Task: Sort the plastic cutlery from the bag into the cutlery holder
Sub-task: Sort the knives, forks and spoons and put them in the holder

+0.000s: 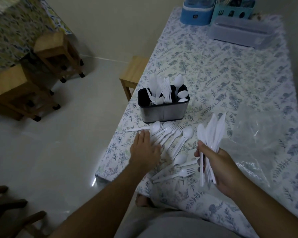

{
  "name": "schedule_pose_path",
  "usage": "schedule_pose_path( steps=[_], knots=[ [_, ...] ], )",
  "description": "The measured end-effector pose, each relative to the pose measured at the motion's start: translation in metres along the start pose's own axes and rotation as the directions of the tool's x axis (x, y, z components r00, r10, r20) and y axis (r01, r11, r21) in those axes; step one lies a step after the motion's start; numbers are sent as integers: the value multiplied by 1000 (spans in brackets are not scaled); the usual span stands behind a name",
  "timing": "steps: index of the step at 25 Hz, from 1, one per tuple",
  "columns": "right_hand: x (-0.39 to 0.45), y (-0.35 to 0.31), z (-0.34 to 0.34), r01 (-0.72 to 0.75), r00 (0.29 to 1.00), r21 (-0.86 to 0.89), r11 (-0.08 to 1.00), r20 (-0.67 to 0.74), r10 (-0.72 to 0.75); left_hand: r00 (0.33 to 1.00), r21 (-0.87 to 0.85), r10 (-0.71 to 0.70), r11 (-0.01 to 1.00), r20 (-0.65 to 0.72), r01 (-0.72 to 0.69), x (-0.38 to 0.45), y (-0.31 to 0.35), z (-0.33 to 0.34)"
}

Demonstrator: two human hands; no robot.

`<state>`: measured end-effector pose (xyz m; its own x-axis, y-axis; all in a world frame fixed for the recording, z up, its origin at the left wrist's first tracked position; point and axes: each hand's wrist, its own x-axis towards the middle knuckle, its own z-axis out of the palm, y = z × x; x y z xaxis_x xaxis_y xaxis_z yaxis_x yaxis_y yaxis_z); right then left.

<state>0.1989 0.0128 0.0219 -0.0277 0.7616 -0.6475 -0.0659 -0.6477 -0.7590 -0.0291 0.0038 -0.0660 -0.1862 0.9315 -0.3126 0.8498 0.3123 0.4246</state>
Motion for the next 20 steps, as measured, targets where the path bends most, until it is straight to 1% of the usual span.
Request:
schedule_pose_path(
  steps=[1, 3, 4, 6, 8, 10, 12, 13, 15, 16, 17, 18, 19, 20],
  knots=[
    [0, 1, -1, -4, 1000, -9, 1000, 9, 5, 998, 60, 25, 998, 51, -28, -1, -6, 8],
    [0, 4, -4, -2, 1000, -53, 999, 18, 3, 986, 146, 140, 978, 89, -152, -16, -3, 24],
    [-1, 6, -4, 1, 1000, -57, 998, 20, 0, 977, 160, 189, 966, 99, -203, -26, 2, 29],
    [-2, 7, -5, 5, 1000, -25, 1000, 30, -5, 962, 169, 240, 951, 128, -260, -38, 11, 37],
    [-1, 8, -8, 5, 999, -1, 1000, 41, -5, 951, 178, 283, 936, 127, -303, -41, 16, 41],
    [-1, 9, -10, 16, 999, 20, 1000, 44, -17, 945, 168, 317, 930, 77, -326, -38, 17, 39],
    [0, 9, -13, 38, 999, 14, 999, 26, -38, 960, 88, 278, 957, -25, -275, -31, 16, 34],
    [1, 8, -15, 45, 999, 8, 999, 10, -45, 970, -5, 232, 973, -69, -232, -25, 17, 31],
    [1, 9, -19, 47, 999, 8, 999, -18, -47, 990, -231, 77, 967, -116, -103, -14, 19, 22],
    [2, 9, -21, 41, 999, 15, 999, -30, -40, 990, -294, 7, 955, -141, -49, -9, 20, 17],
    [3, 9, -24, 32, 999, 22, 999, -45, -31, 981, -259, 0, 965, -193, -51, -5, 20, 14],
    [4, 10, -26, 27, 998, 25, 999, -60, -25, 966, -151, 64, 983, -251, -105, -1, 21, 12],
    [4, 10, -28, 26, 997, 23, 999, -74, -24, 952, -45, 170, 981, -255, -187, 1, 24, 12],
    [5, 10, -30, 29, 996, 16, 999, -85, -28, 939, 31, 283, 959, -195, -282, 3, 28, 12]
  ],
)
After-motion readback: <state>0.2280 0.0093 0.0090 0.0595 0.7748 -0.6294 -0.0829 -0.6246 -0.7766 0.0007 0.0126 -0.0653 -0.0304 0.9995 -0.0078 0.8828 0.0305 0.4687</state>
